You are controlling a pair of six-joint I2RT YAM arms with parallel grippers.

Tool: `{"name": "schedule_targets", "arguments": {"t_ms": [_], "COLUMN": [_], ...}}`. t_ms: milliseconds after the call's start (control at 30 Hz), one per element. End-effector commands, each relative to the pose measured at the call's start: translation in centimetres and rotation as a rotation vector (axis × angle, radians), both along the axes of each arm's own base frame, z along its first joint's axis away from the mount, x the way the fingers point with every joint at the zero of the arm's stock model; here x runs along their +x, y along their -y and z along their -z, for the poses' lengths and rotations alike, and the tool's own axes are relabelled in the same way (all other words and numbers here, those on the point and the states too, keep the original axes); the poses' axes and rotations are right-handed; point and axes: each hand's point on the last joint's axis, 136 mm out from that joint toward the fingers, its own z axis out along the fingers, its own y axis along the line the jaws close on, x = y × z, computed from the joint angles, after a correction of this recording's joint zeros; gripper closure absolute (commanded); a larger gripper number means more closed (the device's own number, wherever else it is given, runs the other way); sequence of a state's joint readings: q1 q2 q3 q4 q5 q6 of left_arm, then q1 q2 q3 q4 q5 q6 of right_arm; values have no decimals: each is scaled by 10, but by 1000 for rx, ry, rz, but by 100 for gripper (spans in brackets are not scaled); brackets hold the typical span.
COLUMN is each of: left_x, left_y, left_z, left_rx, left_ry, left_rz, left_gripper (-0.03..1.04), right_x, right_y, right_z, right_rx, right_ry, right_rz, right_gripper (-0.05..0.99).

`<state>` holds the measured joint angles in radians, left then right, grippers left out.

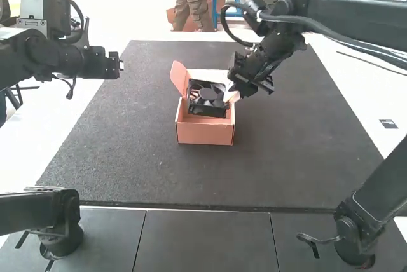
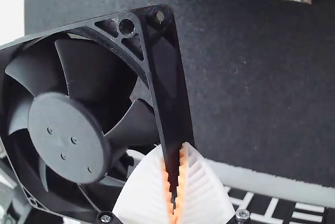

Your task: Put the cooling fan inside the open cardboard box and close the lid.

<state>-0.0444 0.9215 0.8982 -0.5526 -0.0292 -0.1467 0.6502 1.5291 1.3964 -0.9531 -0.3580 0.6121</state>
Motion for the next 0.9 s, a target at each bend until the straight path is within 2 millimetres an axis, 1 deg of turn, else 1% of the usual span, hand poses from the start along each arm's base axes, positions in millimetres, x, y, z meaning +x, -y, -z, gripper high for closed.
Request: {"name": "schedule_targets", "arguments": {"t_ms": [0, 133, 267, 500, 600, 733, 867], "left_x": [-5, -8, -9, -9, -9, -10, -9], "left_y": [1, 1, 1, 0, 0, 0, -1], "left_z": [-16, -18, -18, -19, -19, -20, -22], "left_rx": [4, 4, 2, 3, 3, 3, 3], "left_ry": [48, 50, 50, 51, 53, 53, 57], "left_rz": [7, 7, 6, 1, 1, 1, 0], "left_gripper": [4, 4, 4, 4, 4, 4, 4], "right_x": [22, 44, 61, 102, 118, 129, 134], "right_y": [-12, -23, -27, -18, -13, -14, -19], "right_z": [-8, 2, 20, 47, 55, 65, 74], "right_rx": [-2, -29, -71, -151, -171, -180, -185], "right_ry": [57, 74, 67, 105, 124, 114, 106], "right_rz": [29, 37, 38, 85, 101, 110, 103], "right_gripper": [94, 94, 94, 94, 94, 94, 94]}}
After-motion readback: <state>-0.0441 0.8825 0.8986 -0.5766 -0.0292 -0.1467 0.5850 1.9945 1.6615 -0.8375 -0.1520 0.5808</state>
